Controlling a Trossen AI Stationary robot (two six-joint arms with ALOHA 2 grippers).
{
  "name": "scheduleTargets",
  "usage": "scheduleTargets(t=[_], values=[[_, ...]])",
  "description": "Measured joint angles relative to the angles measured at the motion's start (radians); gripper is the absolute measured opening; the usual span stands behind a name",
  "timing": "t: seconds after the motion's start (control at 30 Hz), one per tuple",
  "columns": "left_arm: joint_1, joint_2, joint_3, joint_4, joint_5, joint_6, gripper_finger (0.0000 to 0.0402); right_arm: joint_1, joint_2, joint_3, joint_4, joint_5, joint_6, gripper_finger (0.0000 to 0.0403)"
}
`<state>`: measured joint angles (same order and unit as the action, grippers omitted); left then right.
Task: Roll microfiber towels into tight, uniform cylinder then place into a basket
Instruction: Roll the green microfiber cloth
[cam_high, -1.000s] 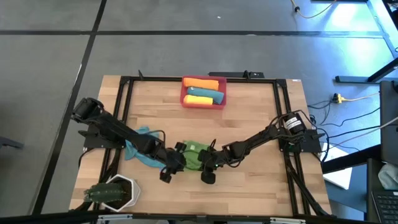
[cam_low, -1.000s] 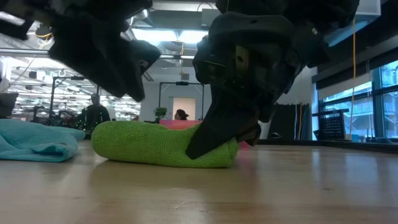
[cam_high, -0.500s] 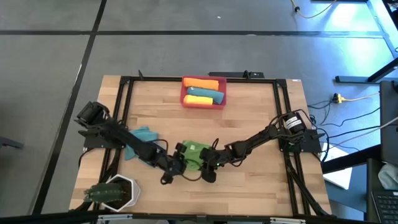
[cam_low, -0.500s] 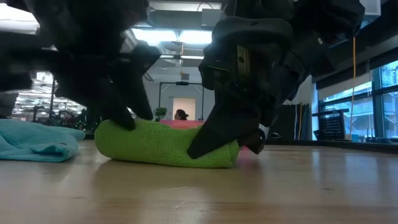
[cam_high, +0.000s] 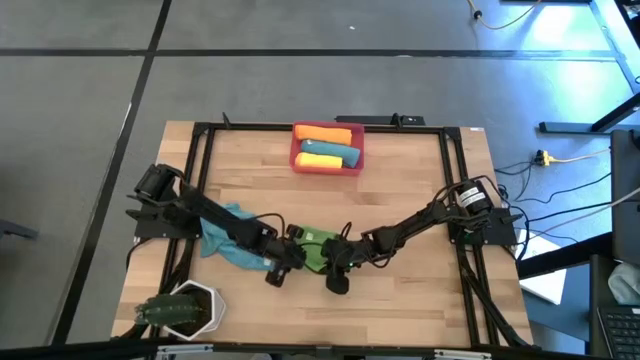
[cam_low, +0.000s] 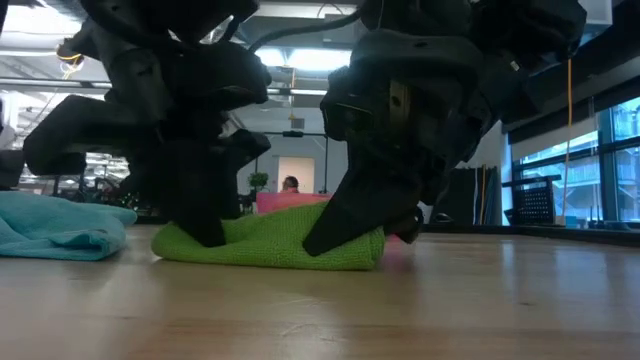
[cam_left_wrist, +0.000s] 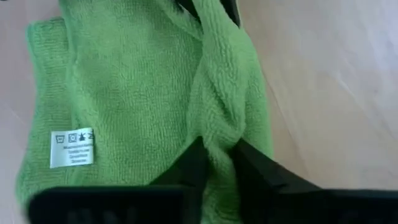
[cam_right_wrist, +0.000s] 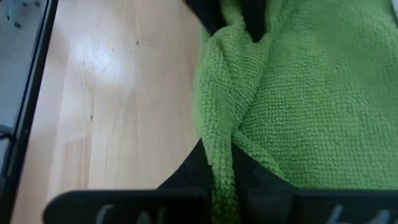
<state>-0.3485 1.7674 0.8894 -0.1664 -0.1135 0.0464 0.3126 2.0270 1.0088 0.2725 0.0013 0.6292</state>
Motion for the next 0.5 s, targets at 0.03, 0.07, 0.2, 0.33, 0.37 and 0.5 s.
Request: scheduleTargets(t=[0.03,0.07,0.2,0.33,0.37,0.5], values=[[0.001,-0.005,0.0,-0.006,0.016,-0.003,0.0041,0.0,0.0,0.0,0.001,-0.007,-0.016,0.0016],[0.003,-0.006,0.0,-0.008,0.036,-0.008,0.0022,-0.001,-0.002,0.0,0.0,-0.014,-0.032,0.0019],[0.019,-0.013,0.0,-0.016,0.106,-0.02,0.0006,0.0,-0.027,-0.003,-0.023,-0.007,-0.097,0.0047],[0.042,-0.016,-0.002,-0.026,0.165,-0.038,0.0002,0.009,-0.08,-0.005,-0.084,0.021,-0.147,0.0095],[0.048,-0.016,-0.002,-0.027,0.175,-0.04,0.0002,0.011,-0.098,-0.005,-0.111,0.033,-0.163,0.0108],[0.067,-0.016,-0.002,-0.027,0.198,-0.045,0.0001,0.024,-0.167,-0.005,-0.212,0.119,-0.192,0.0158]])
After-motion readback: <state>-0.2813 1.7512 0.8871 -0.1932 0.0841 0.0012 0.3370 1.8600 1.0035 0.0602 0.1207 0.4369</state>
